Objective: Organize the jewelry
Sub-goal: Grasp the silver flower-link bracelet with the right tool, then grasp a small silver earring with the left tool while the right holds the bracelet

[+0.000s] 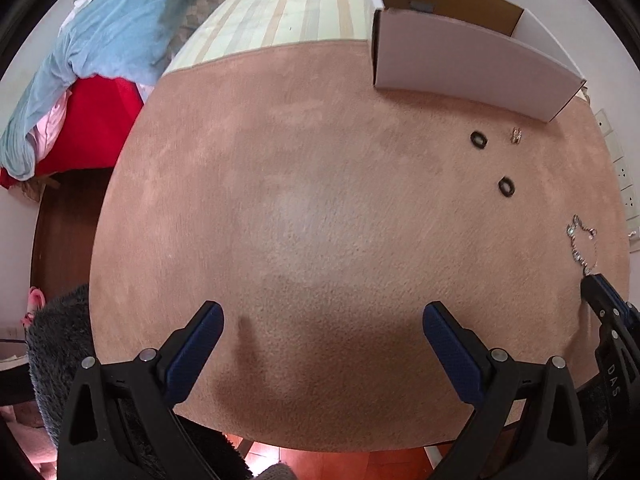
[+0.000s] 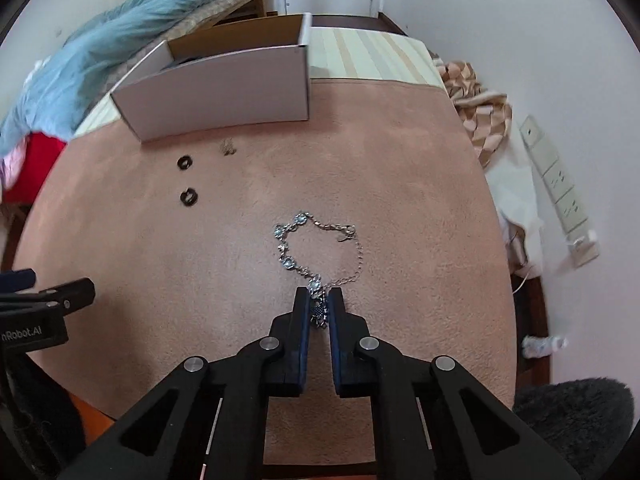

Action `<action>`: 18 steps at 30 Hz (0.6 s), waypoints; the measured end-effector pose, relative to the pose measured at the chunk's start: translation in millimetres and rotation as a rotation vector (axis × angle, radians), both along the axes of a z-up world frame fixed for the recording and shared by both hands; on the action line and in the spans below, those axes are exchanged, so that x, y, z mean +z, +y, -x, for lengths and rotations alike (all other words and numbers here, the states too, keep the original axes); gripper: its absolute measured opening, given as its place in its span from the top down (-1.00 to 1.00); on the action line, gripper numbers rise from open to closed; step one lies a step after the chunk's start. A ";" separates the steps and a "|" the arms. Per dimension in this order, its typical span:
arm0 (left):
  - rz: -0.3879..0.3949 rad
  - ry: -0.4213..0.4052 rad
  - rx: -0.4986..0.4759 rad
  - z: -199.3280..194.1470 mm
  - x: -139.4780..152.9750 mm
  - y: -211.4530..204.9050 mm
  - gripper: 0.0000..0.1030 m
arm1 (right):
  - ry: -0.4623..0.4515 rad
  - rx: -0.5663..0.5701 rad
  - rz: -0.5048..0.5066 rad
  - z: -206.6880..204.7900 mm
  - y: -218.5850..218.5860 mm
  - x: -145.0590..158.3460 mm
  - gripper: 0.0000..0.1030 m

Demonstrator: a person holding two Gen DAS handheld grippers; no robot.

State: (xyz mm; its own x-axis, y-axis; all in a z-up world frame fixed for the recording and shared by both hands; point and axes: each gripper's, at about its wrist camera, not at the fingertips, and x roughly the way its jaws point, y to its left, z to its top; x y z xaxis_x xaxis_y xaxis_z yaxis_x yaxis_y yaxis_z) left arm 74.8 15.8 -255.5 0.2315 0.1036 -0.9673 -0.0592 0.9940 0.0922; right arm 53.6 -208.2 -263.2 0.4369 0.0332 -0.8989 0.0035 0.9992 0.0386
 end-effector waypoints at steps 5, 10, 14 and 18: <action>0.007 -0.042 -0.020 -11.3 14.9 -11.2 -0.98 | -0.033 -0.101 -0.129 -12.7 -34.8 20.6 0.83; 0.054 -0.068 -0.031 -37.2 26.3 -26.0 -0.98 | -0.077 -0.135 -0.176 -35.4 -54.3 40.7 0.83; 0.113 -0.082 -0.052 -60.6 28.4 -45.9 -0.97 | -0.099 -0.153 -0.174 -54.9 -61.9 45.0 0.83; 0.122 -0.096 -0.102 -79.5 24.2 -72.7 -0.96 | -0.092 -0.179 -0.194 -68.7 -71.7 37.9 0.83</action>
State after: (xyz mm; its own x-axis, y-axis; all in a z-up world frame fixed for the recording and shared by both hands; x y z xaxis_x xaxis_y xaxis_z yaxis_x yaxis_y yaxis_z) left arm 154.3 -56.9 -231.4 0.3267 -0.0419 -0.9442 0.0393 0.9988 -0.0307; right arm 122.3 -279.8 -225.3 0.5308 0.1160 -0.8395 0.1667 0.9569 0.2376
